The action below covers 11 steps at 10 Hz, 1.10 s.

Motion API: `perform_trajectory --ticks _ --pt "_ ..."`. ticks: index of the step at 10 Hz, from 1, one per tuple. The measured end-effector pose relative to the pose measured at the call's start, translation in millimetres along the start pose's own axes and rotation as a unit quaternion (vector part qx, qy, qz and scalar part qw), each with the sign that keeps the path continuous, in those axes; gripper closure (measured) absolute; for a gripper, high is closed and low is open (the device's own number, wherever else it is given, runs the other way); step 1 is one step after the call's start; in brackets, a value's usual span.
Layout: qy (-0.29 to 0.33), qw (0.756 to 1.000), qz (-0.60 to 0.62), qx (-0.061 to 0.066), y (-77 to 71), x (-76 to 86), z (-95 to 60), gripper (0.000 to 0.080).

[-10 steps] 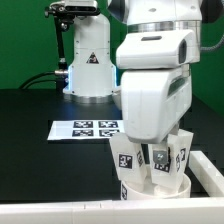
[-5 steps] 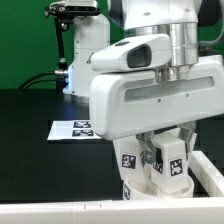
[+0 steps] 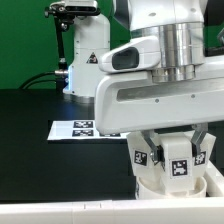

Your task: Assemble stool

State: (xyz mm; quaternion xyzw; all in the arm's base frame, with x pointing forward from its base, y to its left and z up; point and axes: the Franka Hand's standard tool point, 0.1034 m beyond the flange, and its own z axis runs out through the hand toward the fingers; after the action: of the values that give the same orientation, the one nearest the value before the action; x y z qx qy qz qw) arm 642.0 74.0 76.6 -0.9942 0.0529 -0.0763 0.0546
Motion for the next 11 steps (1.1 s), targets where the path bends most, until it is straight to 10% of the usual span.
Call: perform_trajectory --ticks 3,6,11 --pt "0.005 0.975 0.224 0.005 -22.9 -6.1 3.1 0.0465" --pt "0.013 0.897 0.442 0.008 -27.6 -8.0 4.6 0.0464" --pt "0.004 0.820 0.571 0.021 -30.5 -10.4 5.2 0.0463"
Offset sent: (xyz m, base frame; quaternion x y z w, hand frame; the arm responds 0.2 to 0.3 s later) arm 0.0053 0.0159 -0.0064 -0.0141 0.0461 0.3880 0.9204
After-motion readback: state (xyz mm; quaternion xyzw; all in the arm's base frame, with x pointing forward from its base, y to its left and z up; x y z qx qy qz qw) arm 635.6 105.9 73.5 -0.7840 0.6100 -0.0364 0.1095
